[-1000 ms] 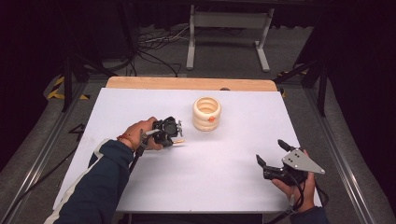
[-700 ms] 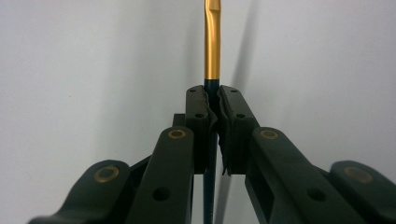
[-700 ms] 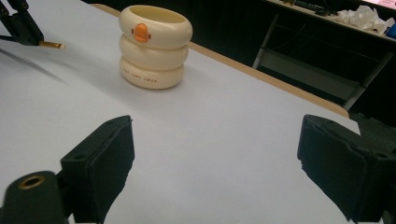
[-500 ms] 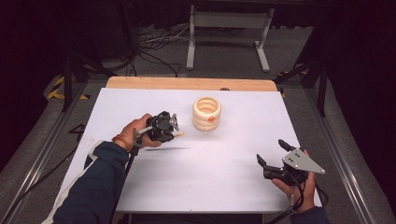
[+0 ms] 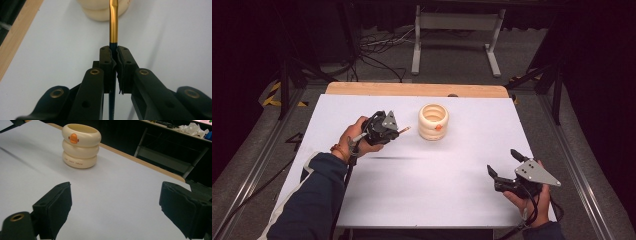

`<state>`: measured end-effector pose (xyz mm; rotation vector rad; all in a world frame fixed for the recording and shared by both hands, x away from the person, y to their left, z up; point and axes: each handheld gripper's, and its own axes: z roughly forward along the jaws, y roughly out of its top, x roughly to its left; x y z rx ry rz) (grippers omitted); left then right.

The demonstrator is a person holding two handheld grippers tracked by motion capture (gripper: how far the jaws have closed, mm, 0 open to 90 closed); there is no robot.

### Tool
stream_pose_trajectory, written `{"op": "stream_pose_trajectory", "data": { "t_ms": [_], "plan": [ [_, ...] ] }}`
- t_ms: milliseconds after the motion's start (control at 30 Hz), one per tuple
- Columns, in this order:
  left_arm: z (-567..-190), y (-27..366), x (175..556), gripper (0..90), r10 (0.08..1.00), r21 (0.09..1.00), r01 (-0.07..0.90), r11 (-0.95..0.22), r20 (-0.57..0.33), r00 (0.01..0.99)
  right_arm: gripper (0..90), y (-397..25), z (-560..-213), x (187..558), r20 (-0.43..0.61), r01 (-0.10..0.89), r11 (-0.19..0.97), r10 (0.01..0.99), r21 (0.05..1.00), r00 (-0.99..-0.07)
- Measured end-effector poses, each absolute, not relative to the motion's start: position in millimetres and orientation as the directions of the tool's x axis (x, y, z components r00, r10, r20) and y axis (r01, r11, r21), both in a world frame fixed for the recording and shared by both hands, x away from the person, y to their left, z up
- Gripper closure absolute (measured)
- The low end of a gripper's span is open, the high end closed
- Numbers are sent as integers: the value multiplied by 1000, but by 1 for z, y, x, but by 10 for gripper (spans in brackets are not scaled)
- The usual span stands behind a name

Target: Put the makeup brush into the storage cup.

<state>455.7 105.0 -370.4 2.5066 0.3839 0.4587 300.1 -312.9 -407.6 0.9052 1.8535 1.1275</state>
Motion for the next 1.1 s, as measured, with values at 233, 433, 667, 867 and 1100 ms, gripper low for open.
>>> {"op": "stream_pose_trajectory", "data": {
  "t_ms": [233,433,667,867,1100],
  "plan": [
    [-361,109,455,830,406,652,162,-740,241,881,118,-313,-407,300,-246,176,355,859,918,-450],
    [-356,111,454,829,442,729,160,-665,211,872,118,-313,-407,300,-245,175,354,859,919,-450],
    [-347,115,453,830,478,834,146,-532,153,865,118,-314,-407,300,-243,173,349,861,921,-447],
    [-337,114,446,830,490,895,65,-442,180,853,118,-314,-407,300,-241,171,348,860,922,-449],
    [-330,113,445,830,513,936,36,-351,160,843,117,-313,-407,299,-249,168,355,858,920,-449]
  ]
}}
